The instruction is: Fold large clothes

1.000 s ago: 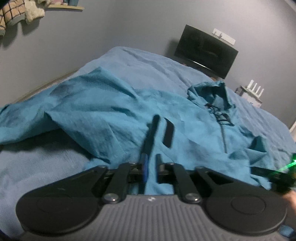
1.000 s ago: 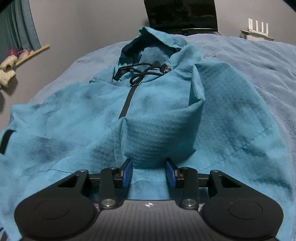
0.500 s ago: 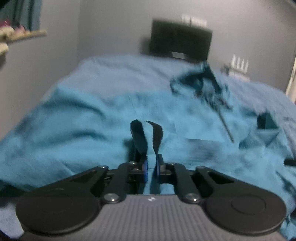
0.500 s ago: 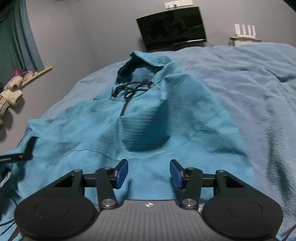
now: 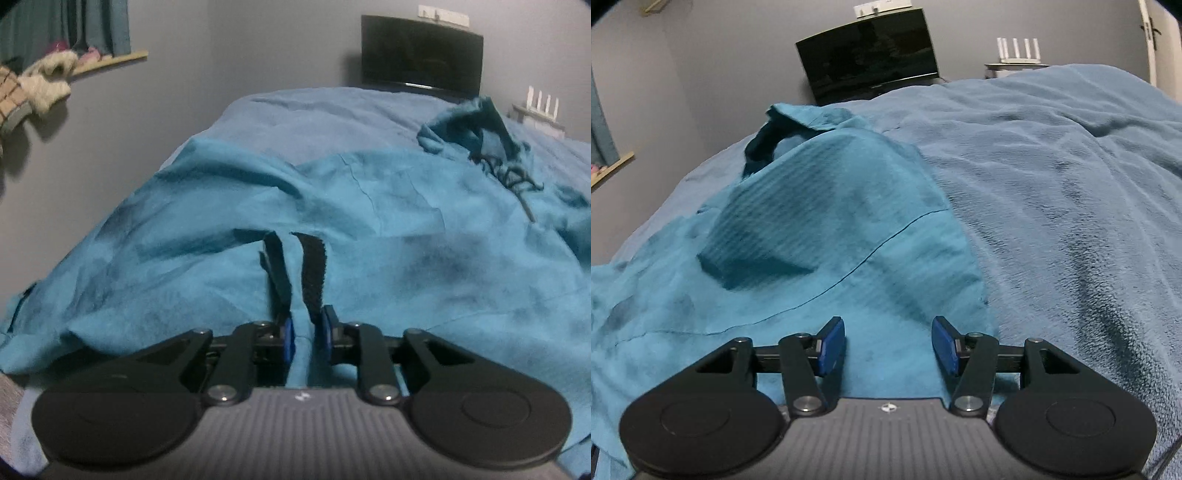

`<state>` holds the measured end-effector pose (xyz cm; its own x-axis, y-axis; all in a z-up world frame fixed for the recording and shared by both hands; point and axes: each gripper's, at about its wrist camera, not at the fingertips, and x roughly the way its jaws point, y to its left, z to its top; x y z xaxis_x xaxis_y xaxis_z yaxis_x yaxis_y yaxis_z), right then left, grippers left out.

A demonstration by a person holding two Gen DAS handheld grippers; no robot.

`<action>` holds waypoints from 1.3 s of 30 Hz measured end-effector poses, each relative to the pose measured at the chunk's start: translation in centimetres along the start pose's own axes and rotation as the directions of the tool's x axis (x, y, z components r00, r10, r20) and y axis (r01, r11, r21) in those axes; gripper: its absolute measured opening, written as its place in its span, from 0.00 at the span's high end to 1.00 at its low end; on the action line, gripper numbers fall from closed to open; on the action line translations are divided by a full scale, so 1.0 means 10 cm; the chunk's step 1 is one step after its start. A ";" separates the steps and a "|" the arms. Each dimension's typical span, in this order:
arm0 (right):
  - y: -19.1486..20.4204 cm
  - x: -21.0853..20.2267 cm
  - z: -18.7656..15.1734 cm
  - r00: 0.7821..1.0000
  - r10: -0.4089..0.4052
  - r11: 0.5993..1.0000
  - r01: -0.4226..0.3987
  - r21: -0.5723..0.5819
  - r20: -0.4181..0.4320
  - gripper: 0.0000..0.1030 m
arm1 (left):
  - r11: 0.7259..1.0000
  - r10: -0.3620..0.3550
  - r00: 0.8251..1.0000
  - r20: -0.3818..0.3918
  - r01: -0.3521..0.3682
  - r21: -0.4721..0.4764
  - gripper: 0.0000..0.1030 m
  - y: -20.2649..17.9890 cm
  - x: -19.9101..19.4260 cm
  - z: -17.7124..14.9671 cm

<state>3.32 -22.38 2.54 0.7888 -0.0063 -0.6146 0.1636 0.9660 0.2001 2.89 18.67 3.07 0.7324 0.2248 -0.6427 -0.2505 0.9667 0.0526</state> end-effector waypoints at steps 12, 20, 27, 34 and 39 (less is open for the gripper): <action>-0.54 -0.91 0.62 0.985 -0.033 0.999 0.031 0.019 0.170 0.46 | 0.988 -0.026 0.987 0.160 0.050 -0.143 0.71 0.27 -0.68 0.14; -0.67 -1.07 0.87 0.994 -0.041 0.990 0.053 -0.129 0.097 0.42 | 0.960 -0.258 0.950 0.174 0.273 -0.069 0.71 -0.35 -0.87 0.17; -0.12 -0.39 0.90 0.998 0.057 0.983 -0.049 -0.176 0.038 0.44 | 0.919 -0.385 0.916 0.112 0.368 0.143 0.71 -1.23 -0.89 0.02; 0.47 0.51 1.23 0.999 -0.023 0.968 0.032 -0.251 0.039 0.42 | 0.906 -0.366 0.930 0.038 0.346 0.243 0.71 -1.42 -0.65 -0.24; 0.48 1.25 1.38 0.989 -0.146 0.957 0.137 -0.256 -0.017 0.39 | 0.943 -0.265 0.964 -0.030 0.266 0.199 0.71 -1.23 -0.33 -0.25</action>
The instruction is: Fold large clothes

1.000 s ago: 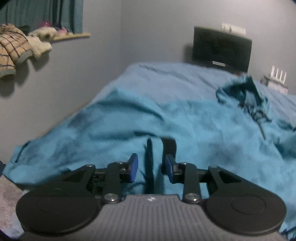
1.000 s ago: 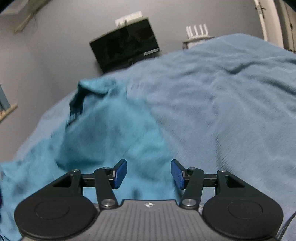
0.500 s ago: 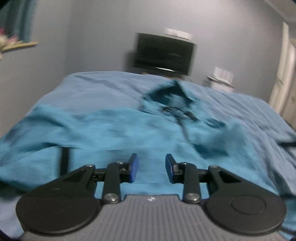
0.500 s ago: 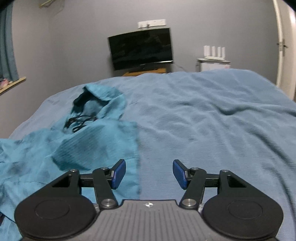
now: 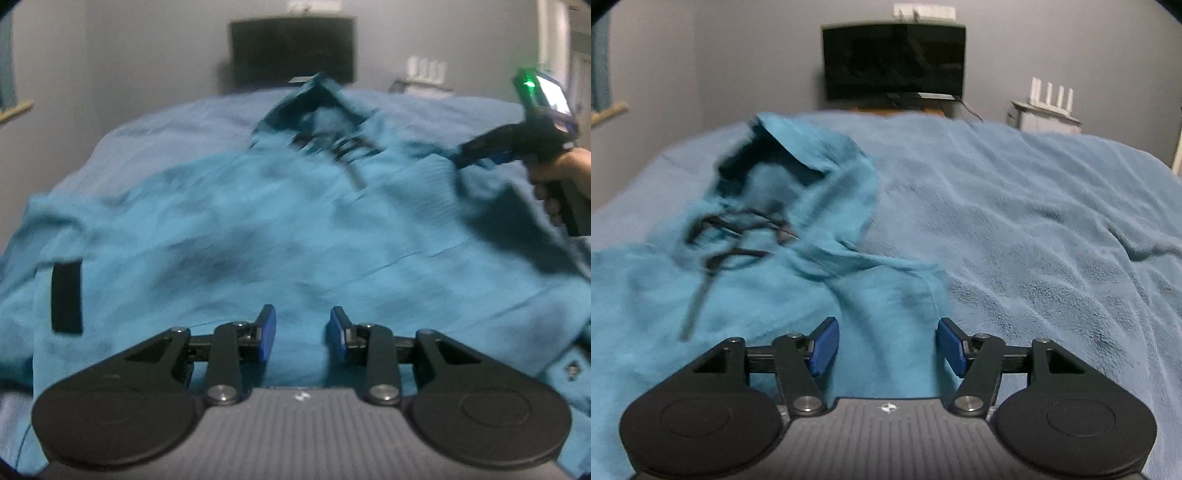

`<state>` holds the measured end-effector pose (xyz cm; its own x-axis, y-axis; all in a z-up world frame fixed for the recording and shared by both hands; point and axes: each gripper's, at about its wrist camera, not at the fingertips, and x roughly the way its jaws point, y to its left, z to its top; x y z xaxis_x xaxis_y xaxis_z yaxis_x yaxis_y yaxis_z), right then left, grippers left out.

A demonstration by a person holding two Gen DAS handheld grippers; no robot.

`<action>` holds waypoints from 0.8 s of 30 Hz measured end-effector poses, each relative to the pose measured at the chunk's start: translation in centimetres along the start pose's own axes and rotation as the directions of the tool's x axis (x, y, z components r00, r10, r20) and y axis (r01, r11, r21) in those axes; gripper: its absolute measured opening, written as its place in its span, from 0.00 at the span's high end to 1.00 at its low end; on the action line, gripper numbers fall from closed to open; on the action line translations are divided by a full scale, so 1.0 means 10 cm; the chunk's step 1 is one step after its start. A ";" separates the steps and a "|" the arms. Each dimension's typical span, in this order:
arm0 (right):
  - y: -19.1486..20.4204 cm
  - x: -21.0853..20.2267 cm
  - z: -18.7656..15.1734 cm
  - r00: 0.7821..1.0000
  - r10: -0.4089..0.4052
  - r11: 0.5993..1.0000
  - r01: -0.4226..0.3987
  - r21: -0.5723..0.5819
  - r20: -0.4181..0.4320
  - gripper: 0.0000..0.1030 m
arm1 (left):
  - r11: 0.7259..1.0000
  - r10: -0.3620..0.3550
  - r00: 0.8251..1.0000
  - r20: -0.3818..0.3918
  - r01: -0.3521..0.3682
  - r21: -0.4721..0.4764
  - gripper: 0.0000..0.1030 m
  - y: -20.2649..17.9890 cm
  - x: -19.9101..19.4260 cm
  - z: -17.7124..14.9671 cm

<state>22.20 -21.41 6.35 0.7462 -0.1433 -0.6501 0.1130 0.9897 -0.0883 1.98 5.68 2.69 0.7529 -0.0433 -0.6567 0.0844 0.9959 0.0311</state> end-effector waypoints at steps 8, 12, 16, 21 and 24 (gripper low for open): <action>-0.18 0.49 -0.04 0.999 0.025 0.999 -0.024 0.041 -0.023 0.27 | 0.990 0.086 0.995 -0.043 -0.090 -0.105 0.71 0.49 0.19 -0.03; -0.33 0.28 -0.04 0.995 0.082 0.989 -0.088 0.121 0.047 0.35 | 0.987 0.105 0.993 -0.046 -0.110 -0.118 0.71 0.59 0.21 0.01; -0.45 0.05 -0.05 0.994 0.067 0.992 -0.076 0.103 0.089 0.35 | 0.983 0.139 0.989 -0.048 -0.144 -0.116 0.71 0.64 0.20 0.06; -0.51 -0.03 -0.08 0.992 0.086 0.984 -0.099 0.147 0.091 0.35 | 0.970 0.180 0.983 -0.041 -0.184 -0.161 0.71 0.81 0.07 0.06; -0.51 -0.18 -0.12 0.973 0.180 0.962 -0.205 0.181 0.146 0.36 | 0.958 0.206 0.978 -0.036 -0.209 -0.195 0.71 0.94 -0.01 0.07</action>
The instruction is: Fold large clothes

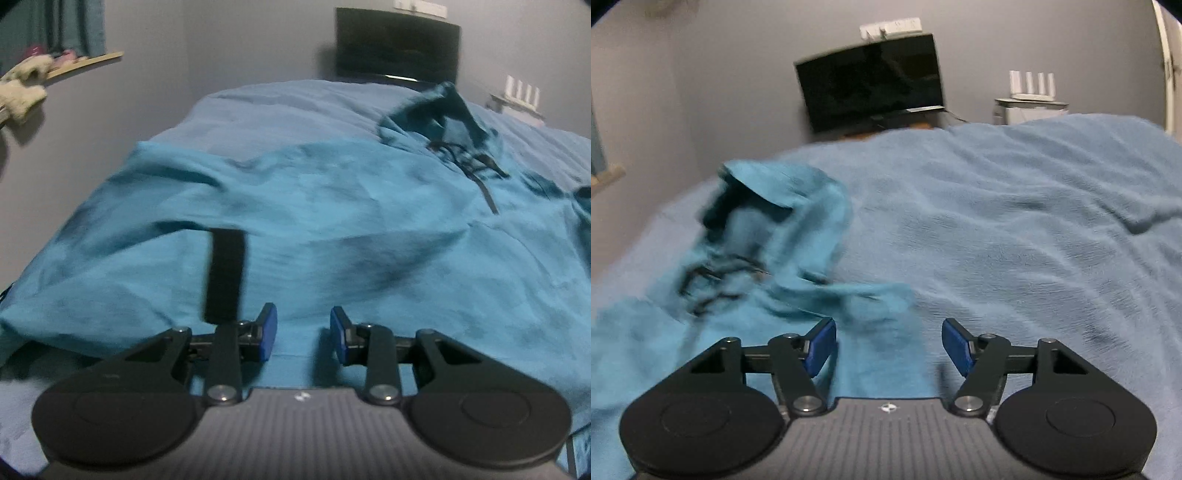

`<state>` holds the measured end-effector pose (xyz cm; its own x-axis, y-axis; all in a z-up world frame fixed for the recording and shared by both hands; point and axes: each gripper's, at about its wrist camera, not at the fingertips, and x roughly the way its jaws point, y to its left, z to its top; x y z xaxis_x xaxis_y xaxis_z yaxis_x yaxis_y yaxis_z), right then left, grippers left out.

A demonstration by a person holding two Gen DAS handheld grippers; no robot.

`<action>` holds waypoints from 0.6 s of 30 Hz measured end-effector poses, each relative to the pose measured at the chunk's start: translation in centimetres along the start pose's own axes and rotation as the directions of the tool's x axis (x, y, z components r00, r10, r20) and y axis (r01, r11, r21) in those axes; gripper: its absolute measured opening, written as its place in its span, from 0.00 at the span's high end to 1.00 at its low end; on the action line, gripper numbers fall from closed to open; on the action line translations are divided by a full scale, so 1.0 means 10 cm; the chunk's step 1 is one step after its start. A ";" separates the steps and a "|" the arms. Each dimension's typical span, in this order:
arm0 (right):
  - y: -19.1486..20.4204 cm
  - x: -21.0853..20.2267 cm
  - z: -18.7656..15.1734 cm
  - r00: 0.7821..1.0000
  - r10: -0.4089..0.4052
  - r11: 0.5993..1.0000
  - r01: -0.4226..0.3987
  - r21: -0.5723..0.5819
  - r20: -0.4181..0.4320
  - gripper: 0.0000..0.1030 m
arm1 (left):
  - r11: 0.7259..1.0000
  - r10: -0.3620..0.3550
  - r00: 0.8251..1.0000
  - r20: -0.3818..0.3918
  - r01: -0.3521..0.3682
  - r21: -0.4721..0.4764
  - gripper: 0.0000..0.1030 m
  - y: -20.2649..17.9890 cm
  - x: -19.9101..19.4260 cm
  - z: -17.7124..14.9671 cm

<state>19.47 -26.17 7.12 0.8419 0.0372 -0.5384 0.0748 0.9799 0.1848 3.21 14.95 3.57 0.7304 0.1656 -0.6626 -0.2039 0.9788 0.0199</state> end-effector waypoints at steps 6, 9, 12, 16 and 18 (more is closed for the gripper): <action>-0.09 0.00 -0.03 0.999 -0.038 0.999 0.038 0.035 0.006 0.39 | 0.999 0.022 1.000 0.002 -0.022 -0.036 0.71 0.14 0.00 0.03; -0.16 0.16 -0.06 0.994 -0.098 0.995 0.098 -0.003 -0.046 0.44 | 0.999 0.027 1.000 -0.002 -0.027 -0.028 0.71 0.13 0.03 0.01; -0.21 0.27 -0.09 0.986 -0.161 0.987 0.160 -0.029 -0.041 0.45 | 0.999 0.019 1.000 -0.004 -0.019 -0.034 0.71 0.14 0.06 0.01; -0.25 0.32 -0.10 0.962 -0.274 0.962 0.274 -0.013 0.011 0.71 | 0.999 0.030 1.000 -0.006 -0.030 -0.029 0.71 0.14 0.09 0.01; -0.38 0.45 -0.12 0.950 -0.305 0.952 0.305 -0.004 -0.065 0.83 | 0.999 0.032 0.999 -0.006 -0.032 -0.028 0.71 0.13 0.11 0.01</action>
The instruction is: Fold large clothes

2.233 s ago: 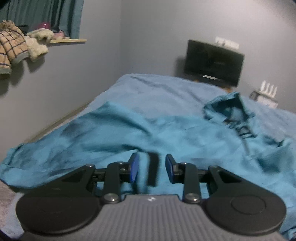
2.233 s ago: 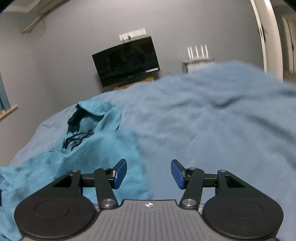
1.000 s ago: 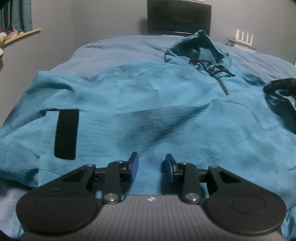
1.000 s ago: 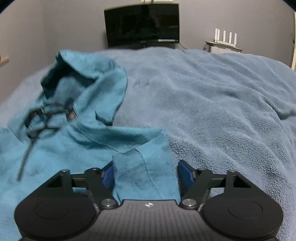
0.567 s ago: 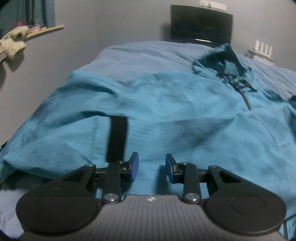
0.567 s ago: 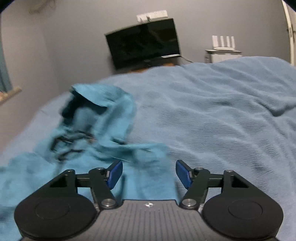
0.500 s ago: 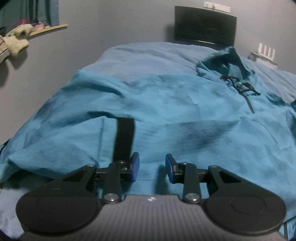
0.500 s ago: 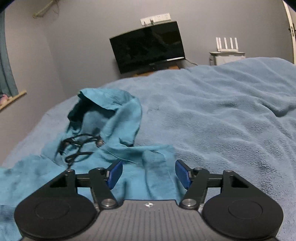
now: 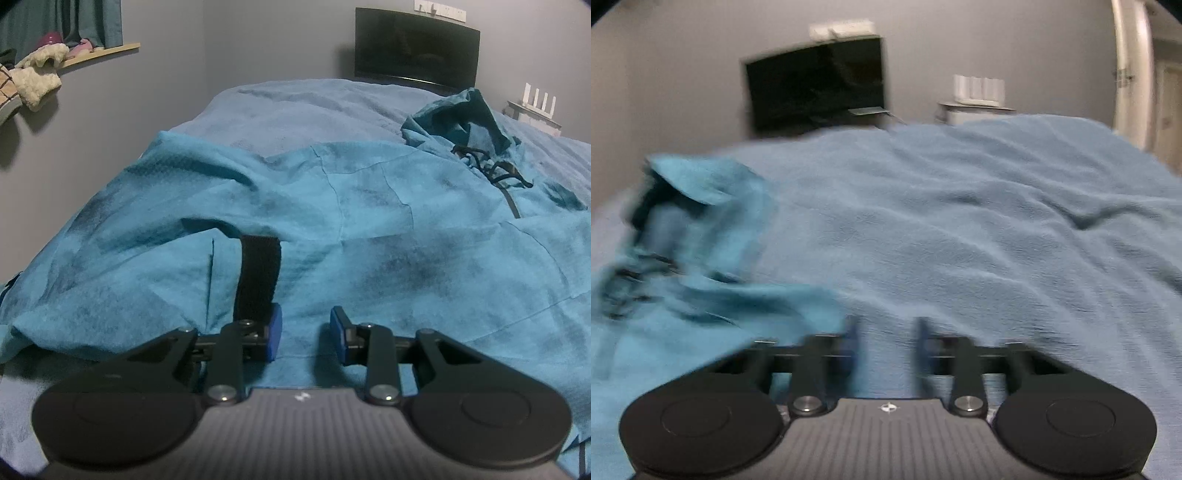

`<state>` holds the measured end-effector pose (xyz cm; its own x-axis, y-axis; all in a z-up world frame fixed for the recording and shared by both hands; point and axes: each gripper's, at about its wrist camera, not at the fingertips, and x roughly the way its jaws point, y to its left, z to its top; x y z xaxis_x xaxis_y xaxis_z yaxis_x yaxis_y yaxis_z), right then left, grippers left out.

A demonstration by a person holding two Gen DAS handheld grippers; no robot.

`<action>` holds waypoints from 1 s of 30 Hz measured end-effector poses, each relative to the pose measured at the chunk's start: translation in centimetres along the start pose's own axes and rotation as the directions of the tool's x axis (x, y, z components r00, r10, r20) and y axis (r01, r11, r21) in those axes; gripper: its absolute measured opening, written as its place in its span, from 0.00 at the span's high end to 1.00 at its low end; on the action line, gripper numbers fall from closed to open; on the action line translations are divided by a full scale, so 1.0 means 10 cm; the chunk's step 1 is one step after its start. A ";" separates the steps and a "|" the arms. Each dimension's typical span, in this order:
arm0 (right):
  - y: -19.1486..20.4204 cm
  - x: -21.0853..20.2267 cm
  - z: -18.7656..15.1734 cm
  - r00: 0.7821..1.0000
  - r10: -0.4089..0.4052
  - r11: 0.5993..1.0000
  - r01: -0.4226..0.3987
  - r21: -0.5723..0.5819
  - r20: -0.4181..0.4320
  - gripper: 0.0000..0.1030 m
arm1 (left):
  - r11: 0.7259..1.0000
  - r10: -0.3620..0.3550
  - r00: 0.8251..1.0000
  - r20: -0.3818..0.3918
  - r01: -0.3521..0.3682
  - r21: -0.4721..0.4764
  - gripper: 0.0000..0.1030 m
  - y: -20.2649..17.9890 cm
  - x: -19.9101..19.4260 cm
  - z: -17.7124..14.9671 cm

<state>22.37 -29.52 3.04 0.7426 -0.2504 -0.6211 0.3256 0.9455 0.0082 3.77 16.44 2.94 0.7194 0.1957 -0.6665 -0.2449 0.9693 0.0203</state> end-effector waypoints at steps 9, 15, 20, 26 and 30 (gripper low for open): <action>-0.13 -0.41 -0.10 0.981 0.188 0.977 -0.193 0.095 0.056 0.52 | 0.999 -0.019 0.999 0.037 0.020 -0.027 0.71 0.02 -0.06 0.07; 0.09 -1.04 -0.31 0.948 0.307 0.949 -0.312 0.049 0.085 0.35 | 0.997 -0.023 0.997 0.076 0.028 -0.074 0.52 0.18 -0.27 0.15; 0.44 -1.64 -0.57 0.910 0.408 0.912 -0.409 -0.003 0.069 0.29 | 0.984 -0.009 0.994 0.109 0.028 -0.174 0.43 0.57 -0.52 0.25; 0.99 -2.15 -0.97 0.860 0.511 0.847 -0.501 -0.177 0.009 0.26 | 0.922 0.039 0.995 0.089 -0.001 -0.388 0.36 1.47 -0.78 0.32; 1.15 -2.37 -1.18 0.849 0.529 0.821 -0.506 -0.266 0.018 0.24 | 0.873 0.136 0.990 0.032 -0.105 -0.476 0.35 2.10 -0.86 0.21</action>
<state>1.63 -10.25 8.62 0.8129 0.2836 -0.5087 -0.2638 0.9580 0.1125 -6.26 35.42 10.66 0.6997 0.3307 -0.6333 -0.5986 0.7552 -0.2670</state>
